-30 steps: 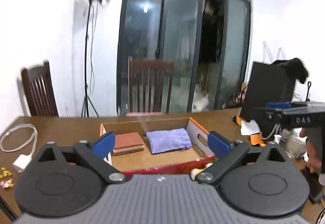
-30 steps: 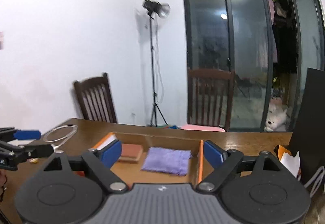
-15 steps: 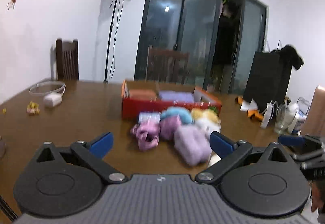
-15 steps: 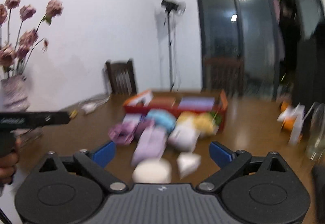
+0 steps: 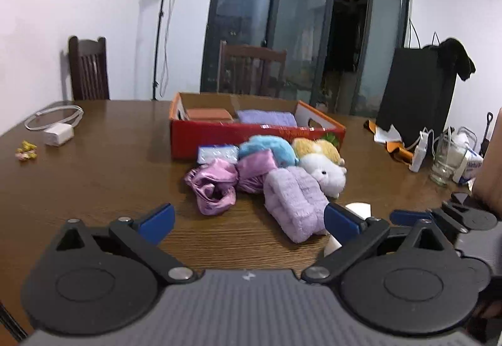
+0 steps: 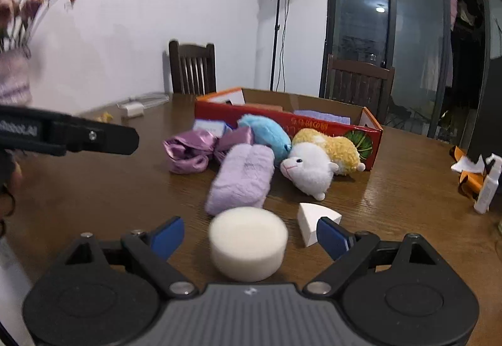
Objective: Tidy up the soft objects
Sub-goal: 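Withdraw both grippers and reach toward the purple towel roll, then close both grippers on the purple towel roll and lift it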
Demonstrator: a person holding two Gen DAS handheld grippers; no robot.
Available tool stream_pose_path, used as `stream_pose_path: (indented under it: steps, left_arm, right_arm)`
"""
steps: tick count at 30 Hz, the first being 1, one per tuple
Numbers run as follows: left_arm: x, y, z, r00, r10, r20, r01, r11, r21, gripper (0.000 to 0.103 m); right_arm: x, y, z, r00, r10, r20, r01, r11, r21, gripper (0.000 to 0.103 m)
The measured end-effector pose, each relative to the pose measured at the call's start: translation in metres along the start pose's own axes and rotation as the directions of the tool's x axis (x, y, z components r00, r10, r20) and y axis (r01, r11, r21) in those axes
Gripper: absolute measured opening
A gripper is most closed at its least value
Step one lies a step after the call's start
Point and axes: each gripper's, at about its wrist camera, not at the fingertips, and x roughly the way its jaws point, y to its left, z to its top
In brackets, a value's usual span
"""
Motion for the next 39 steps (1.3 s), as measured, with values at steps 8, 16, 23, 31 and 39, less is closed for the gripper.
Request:
stream_pose_path:
  steps: [8, 16, 23, 31, 39]
  left_arm:
    - [0.044, -0.003, 0.007, 0.999, -0.022, -0.042, 0.022, 1.0, 0.008, 0.103]
    - [0.056, 0.022, 0.021, 0.999, 0.044, -0.026, -0.046, 0.998, -0.053, 0.103]
    - [0.037, 0.029, 0.017, 0.997, 0.068, -0.023, -0.069, 0.997, -0.037, 0.103]
    - [0.03, 0.025, 0.01, 0.996, -0.073, -0.058, 0.067, 0.992, -0.107, 0.103]
    - [0.052, 0.001, -0.007, 0.947, -0.252, -0.2, 0.221, 0.961, -0.164, 0.063]
  right_arm:
    - [0.038, -0.055, 0.022, 0.984, -0.162, -0.069, 0.168, 0.981, 0.097, 0.078]
    - [0.049, -0.028, 0.042, 0.993, 0.093, -0.067, -0.083, 0.987, 0.141, 0.079]
    - [0.083, -0.004, 0.039, 0.976, 0.126, -0.18, -0.111, 0.99, 0.091, 0.041]
    - [0.004, 0.003, 0.005, 0.921, 0.315, -0.227, -0.344, 0.933, -0.104, 0.046]
    - [-0.03, -0.058, 0.003, 0.982, 0.158, -0.108, -0.138, 0.976, 0.171, 0.057]
